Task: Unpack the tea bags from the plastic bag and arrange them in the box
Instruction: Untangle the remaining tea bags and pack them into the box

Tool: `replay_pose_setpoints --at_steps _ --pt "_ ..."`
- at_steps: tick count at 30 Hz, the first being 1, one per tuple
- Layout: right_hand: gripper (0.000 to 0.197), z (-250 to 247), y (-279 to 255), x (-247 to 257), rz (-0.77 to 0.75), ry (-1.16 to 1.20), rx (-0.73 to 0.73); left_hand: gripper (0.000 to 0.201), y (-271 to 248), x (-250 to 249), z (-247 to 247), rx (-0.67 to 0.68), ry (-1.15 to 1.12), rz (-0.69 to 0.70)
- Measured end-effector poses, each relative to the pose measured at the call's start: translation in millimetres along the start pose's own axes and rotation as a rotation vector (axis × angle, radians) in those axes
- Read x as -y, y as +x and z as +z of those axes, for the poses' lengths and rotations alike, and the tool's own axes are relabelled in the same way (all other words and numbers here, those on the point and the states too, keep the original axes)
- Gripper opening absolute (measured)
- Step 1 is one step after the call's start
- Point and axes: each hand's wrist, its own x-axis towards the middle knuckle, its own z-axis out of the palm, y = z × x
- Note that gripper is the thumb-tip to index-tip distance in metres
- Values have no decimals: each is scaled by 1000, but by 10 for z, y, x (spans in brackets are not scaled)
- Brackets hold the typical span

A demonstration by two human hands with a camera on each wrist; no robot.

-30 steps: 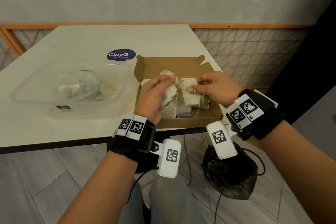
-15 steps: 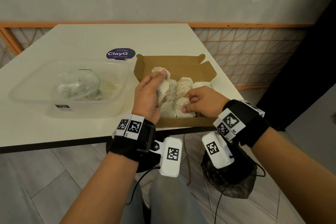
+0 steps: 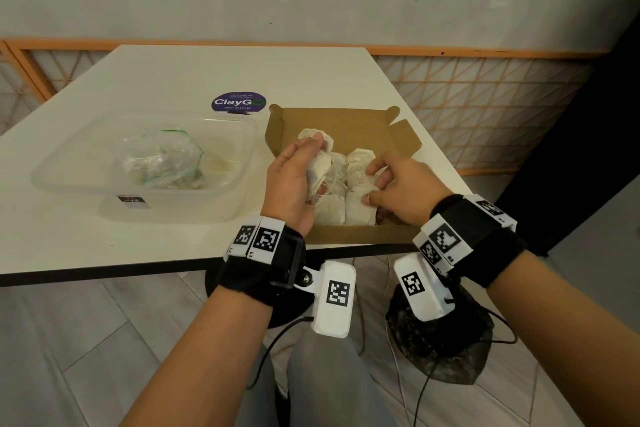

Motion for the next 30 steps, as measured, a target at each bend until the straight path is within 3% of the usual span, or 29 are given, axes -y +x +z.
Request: replay_pose_setpoints --at_steps 3,7,11,17,20,24,28,30 --pt "29 -135 -23 29 33 -11 -72 11 20 0 -26 24 -19 -12" --pt "33 -200 -24 94 181 -98 116 16 35 6 -38 15 -1 -13" --pt "43 -137 26 136 198 -133 223 17 30 6 -42 10 21 -16" --pt "41 -216 23 163 219 10 166 19 43 13 -59 14 39 -21" --pt "38 -241 -67 190 201 -46 191 22 57 18 -64 9 64 -20" --pt "59 -181 -142 238 129 -260 205 22 63 23 -66 6 69 -16" --pt "37 -138 -116 273 28 -274 126 24 61 18 -68 2 59 -27" --pt "36 -178 -129 292 -11 -243 125 24 61 18 -67 0 49 -28"
